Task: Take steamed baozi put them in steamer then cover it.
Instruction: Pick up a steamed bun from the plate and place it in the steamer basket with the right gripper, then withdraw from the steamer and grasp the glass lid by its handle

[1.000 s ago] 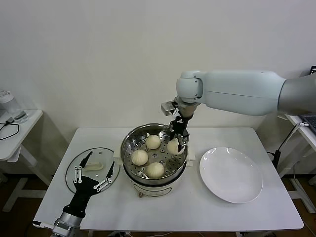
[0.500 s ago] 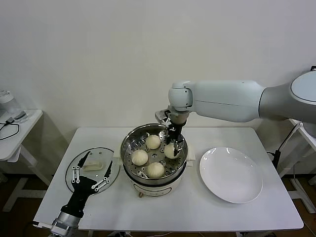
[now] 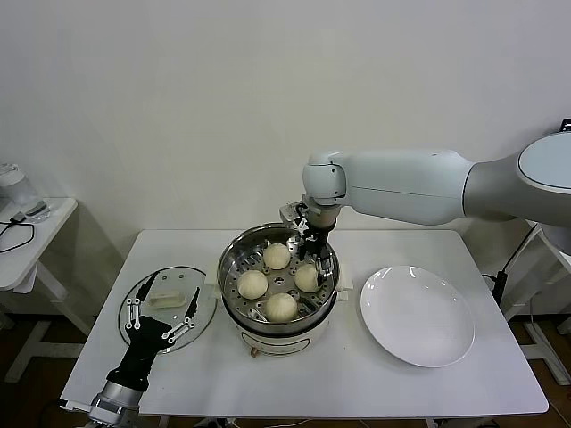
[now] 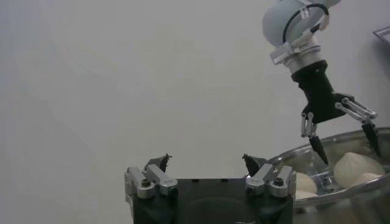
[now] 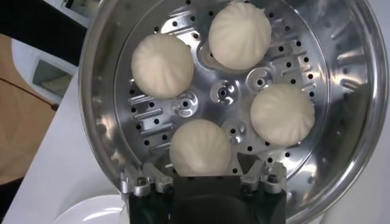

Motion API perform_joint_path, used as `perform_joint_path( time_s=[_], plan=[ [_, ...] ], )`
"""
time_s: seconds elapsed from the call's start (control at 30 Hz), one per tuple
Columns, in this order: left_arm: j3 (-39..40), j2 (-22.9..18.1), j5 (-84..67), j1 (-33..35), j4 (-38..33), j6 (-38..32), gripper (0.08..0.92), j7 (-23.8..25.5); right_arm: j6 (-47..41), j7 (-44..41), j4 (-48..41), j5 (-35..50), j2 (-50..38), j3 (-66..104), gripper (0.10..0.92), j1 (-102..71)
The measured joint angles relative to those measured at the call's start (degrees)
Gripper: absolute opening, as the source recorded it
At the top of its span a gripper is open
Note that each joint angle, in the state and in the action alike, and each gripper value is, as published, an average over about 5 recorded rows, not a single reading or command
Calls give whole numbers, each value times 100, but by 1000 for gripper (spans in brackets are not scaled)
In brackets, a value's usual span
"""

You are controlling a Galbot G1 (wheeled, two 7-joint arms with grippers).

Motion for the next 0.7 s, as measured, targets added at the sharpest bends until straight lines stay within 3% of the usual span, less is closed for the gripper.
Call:
perform_joint_path(
  time_s=[0.23, 0.37, 0.5, 0.7],
  plan=[
    [-22, 0, 111, -11, -19, 13, 823, -51, 129, 172, 320, 34, -391, 491, 823, 18],
    [-31, 2, 227, -48, -14, 39, 823, -116, 327, 672, 676, 198, -871, 947, 823, -37],
    [-7, 7, 437, -103, -8, 114, 823, -240, 606, 1666, 1114, 358, -1514, 1385, 823, -170],
    [83, 21, 953, -221, 36, 315, 823, -641, 1106, 3853, 1687, 486, -2552, 2269, 823, -883]
  ],
)
